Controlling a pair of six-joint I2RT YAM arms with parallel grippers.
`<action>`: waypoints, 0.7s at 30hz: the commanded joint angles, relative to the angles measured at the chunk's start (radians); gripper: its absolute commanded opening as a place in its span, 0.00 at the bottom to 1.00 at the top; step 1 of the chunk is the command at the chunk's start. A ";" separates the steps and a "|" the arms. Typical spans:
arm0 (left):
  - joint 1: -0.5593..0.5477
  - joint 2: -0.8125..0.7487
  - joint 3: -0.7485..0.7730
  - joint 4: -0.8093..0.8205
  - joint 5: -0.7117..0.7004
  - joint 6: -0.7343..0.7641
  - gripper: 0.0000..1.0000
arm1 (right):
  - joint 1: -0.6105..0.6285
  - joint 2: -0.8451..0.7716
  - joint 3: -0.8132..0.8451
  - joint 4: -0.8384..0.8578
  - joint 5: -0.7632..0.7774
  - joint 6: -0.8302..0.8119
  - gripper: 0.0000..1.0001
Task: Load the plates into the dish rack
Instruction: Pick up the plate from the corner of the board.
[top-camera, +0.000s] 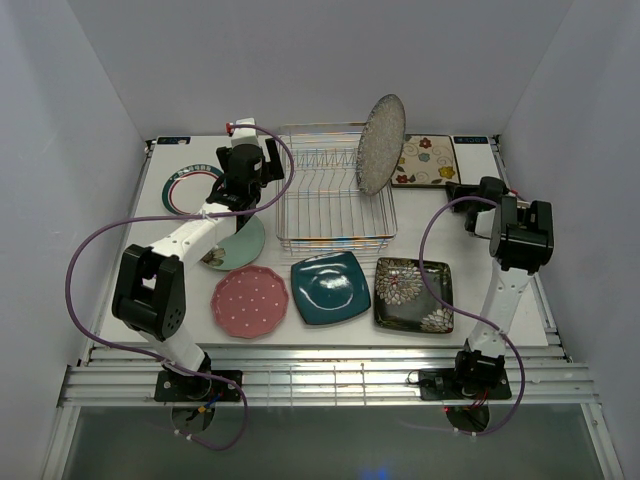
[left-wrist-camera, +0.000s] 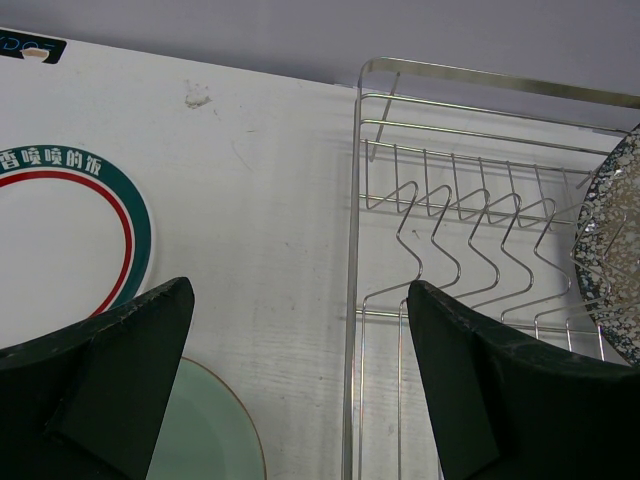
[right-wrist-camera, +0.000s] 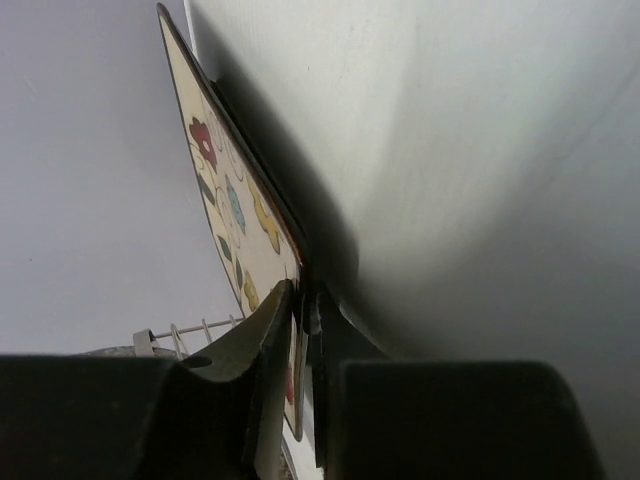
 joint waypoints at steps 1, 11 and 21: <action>0.004 0.000 -0.004 0.012 -0.004 0.002 0.98 | -0.017 -0.070 -0.018 0.071 -0.018 0.014 0.08; 0.003 -0.003 -0.005 0.012 -0.002 0.000 0.98 | -0.052 -0.110 -0.066 0.163 -0.050 0.052 0.08; 0.004 -0.003 -0.005 0.014 -0.002 0.000 0.98 | -0.068 -0.158 -0.099 0.206 -0.045 0.046 0.08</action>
